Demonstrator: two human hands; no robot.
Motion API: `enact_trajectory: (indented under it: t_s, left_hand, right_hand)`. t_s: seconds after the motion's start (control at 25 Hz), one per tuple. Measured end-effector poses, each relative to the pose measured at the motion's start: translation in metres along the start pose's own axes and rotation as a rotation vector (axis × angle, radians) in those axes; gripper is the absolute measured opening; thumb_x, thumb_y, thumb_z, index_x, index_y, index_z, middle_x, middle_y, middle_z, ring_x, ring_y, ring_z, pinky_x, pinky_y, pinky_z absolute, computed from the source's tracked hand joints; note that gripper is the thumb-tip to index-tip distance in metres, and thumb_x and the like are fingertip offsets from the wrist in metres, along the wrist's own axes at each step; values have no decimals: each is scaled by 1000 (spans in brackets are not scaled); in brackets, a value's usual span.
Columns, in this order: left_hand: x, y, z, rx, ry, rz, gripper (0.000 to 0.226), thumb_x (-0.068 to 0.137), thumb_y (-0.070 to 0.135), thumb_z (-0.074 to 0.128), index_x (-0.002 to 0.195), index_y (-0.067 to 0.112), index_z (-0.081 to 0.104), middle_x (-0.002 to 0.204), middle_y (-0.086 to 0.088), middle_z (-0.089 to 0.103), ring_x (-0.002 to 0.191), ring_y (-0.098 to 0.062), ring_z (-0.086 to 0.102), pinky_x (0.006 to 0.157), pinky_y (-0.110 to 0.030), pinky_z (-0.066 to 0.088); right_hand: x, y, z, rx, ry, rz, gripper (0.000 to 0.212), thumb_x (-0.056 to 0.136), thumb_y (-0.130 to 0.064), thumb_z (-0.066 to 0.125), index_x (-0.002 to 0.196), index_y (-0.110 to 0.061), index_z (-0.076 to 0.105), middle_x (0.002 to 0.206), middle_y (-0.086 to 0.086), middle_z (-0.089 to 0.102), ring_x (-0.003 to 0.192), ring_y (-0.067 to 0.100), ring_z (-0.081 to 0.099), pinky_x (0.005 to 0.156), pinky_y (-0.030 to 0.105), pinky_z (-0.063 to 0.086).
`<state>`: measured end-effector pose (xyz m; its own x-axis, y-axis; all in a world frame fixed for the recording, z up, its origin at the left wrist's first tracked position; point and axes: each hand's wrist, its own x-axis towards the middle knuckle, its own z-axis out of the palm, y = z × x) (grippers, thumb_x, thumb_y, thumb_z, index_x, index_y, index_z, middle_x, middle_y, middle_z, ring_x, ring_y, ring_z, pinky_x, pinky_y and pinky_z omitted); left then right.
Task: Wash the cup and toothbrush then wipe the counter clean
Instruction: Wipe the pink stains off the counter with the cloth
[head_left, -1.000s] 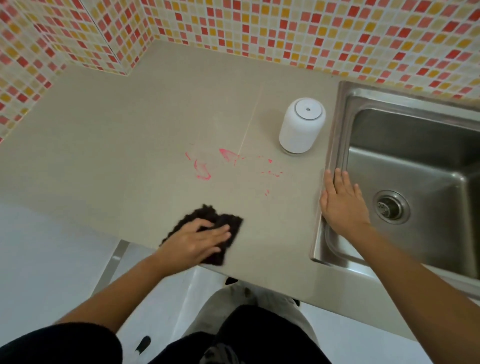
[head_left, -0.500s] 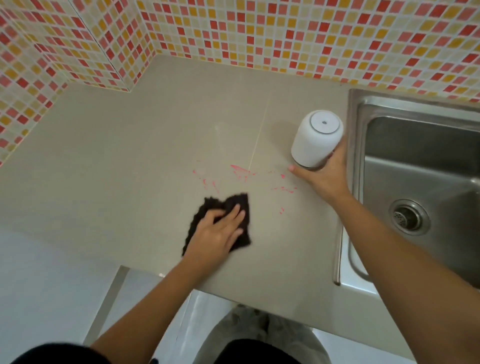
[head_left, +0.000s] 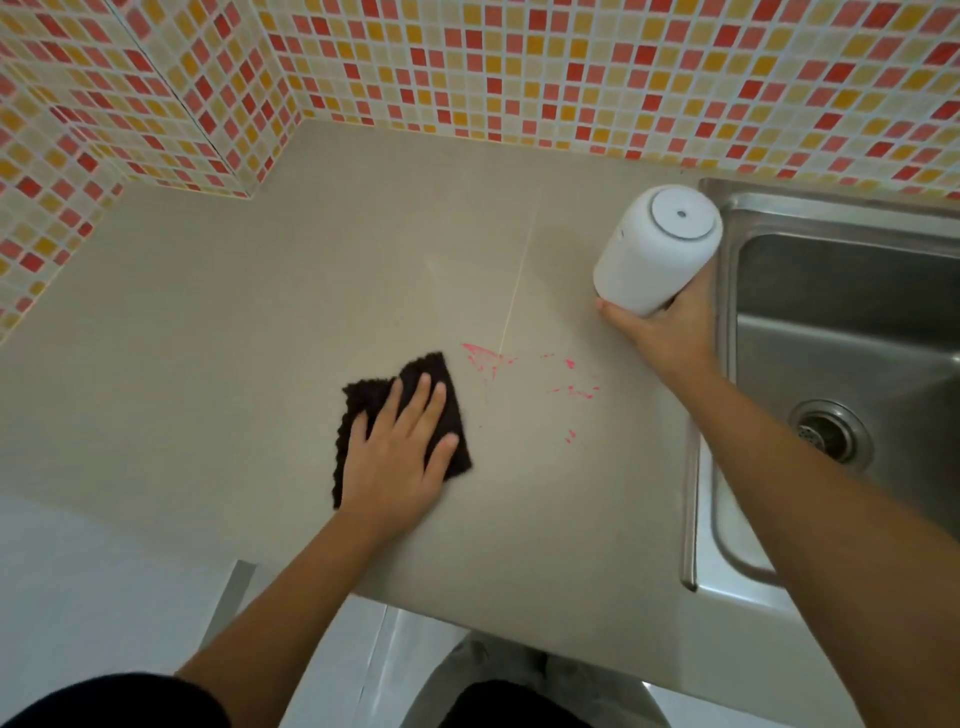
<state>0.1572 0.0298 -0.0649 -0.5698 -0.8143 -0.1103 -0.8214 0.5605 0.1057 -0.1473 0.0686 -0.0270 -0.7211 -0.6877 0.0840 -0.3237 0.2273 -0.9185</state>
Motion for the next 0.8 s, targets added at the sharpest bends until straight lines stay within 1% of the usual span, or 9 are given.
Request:
enact_trajectory:
  t_s: [0.12, 0.2, 0.28, 0.36, 0.4, 0.52, 0.68, 0.72, 0.8]
  left_hand:
    - [-55, -17, 4, -8, -33, 105, 58, 97, 48, 10, 144, 22, 33, 150, 9, 28, 139, -15, 25, 101, -49, 38]
    - [-16, -26, -3, -3, -16, 79, 56, 96, 45, 15, 142, 22, 37, 149, 8, 33, 139, -15, 27, 101, -50, 37]
    - [52, -33, -13, -34, 42, -4, 56, 95, 42, 16, 145, 22, 32, 153, 5, 31, 141, -17, 25, 107, -50, 30]
    - [118, -39, -21, -104, 57, -92, 50, 100, 37, 20, 147, 20, 26, 156, 3, 24, 144, -17, 18, 110, -48, 23]
    - [143, -40, -24, -124, 54, -138, 48, 102, 34, 21, 147, 20, 25, 156, 2, 23, 144, -17, 16, 110, -47, 21]
    - [167, -34, -27, -200, 73, -210, 47, 103, 31, 21, 145, 14, 32, 153, -6, 30, 142, -21, 24, 109, -43, 23]
    - [82, 4, -13, -249, 139, -85, 63, 95, 41, 11, 137, 9, 45, 144, -12, 45, 136, -24, 37, 101, -40, 32]
    - [56, 17, -9, -244, 146, -100, 66, 93, 42, 8, 137, 10, 46, 144, -10, 45, 137, -23, 37, 102, -41, 33]
    - [41, 36, -8, -225, 126, -219, 60, 97, 39, 10, 140, 12, 41, 148, -5, 40, 141, -20, 29, 105, -40, 29]
  right_hand:
    - [8, -16, -6, 43, -9, -64, 100, 57, -33, 85, 138, -16, 30, 132, -2, 48, 118, 5, 49, 94, 18, 45]
    - [10, -21, -8, 51, -24, -119, 99, 59, -29, 86, 138, -14, 29, 131, -4, 46, 114, -2, 47, 91, 7, 41]
    - [9, -25, -9, 59, -25, -143, 99, 60, -25, 86, 139, -12, 28, 129, -6, 45, 110, -12, 45, 88, 2, 38]
    - [6, -29, -11, 60, -28, -151, 98, 61, -22, 87, 139, -12, 28, 127, -9, 44, 106, -19, 44, 86, -1, 37]
    - [4, -30, -12, 54, -21, -161, 98, 61, -22, 87, 139, -12, 29, 127, -10, 44, 104, -18, 44, 85, -2, 36]
    - [2, -33, -15, 42, -26, -203, 97, 61, -23, 87, 139, -11, 30, 129, -8, 45, 107, -12, 45, 85, -2, 37]
    - [5, -34, -7, 40, -80, -196, 98, 61, -26, 86, 138, -13, 28, 119, -24, 45, 104, -24, 43, 82, -1, 39]
    - [5, -33, -5, 46, -89, -185, 98, 60, -29, 86, 138, -13, 29, 119, -22, 47, 105, -22, 44, 82, 0, 40]
    - [6, -30, -3, 47, -110, -173, 99, 58, -34, 86, 138, -15, 30, 124, -14, 50, 107, -16, 47, 82, 2, 42]
